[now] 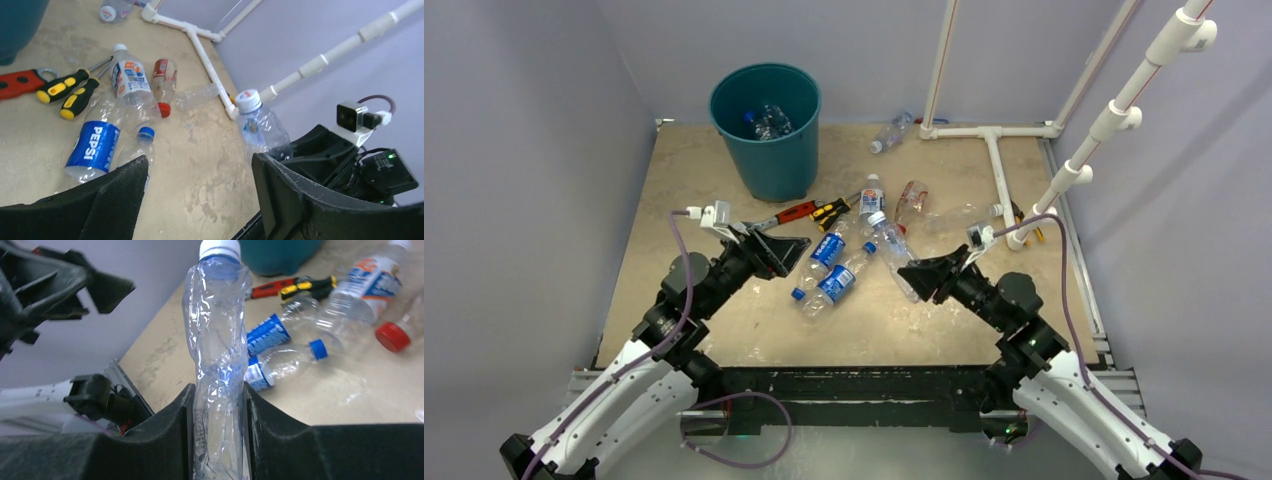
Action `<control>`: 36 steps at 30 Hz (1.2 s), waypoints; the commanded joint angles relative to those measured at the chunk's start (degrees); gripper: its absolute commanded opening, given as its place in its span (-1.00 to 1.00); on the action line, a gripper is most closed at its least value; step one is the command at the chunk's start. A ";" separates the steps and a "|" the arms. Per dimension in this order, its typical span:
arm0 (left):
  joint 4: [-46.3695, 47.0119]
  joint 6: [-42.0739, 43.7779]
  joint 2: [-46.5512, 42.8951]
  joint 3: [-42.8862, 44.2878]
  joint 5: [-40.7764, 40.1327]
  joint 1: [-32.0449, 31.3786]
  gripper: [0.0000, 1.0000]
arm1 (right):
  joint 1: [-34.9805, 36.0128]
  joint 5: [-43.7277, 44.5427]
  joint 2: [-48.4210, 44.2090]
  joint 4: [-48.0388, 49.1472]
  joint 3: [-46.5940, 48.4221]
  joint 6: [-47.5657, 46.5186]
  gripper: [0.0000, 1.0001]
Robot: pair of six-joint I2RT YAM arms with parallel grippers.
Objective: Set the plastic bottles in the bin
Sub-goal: Pick up the plastic bottle at the center of the board.
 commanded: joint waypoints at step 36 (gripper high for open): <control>55.48 -11.85 23.74 0.24 26.62 -7.00 0.53 | 1.58 -20.39 6.42 55.00 -13.32 12.74 -1.00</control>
